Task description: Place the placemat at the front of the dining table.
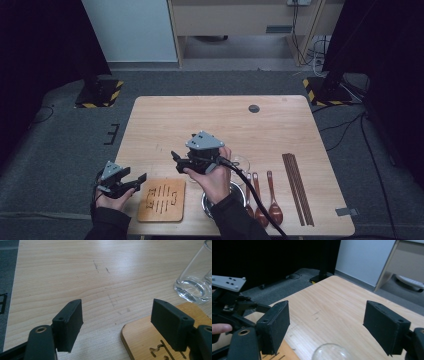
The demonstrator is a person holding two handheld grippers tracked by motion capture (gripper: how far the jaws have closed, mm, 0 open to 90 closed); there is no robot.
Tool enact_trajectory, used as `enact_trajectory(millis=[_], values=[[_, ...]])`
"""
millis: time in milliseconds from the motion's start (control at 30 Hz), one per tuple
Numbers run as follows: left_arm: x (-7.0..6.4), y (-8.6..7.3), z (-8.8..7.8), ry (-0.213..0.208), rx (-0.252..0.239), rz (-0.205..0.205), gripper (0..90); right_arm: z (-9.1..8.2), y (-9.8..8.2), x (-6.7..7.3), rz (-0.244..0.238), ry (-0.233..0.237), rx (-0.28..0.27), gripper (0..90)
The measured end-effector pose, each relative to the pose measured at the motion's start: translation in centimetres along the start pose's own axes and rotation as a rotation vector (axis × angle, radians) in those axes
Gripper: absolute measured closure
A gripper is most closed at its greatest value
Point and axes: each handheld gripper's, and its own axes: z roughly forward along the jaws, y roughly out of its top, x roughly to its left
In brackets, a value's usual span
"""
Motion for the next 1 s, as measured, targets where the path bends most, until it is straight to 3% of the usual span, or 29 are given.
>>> enact_trajectory(millis=[1000], values=[[-0.1, 0.0, 0.0, 0.004, 0.002, -0.006, 26.0, 3.8, -4.5, 4.2, -0.005, 0.066, 0.108, 22.5]])
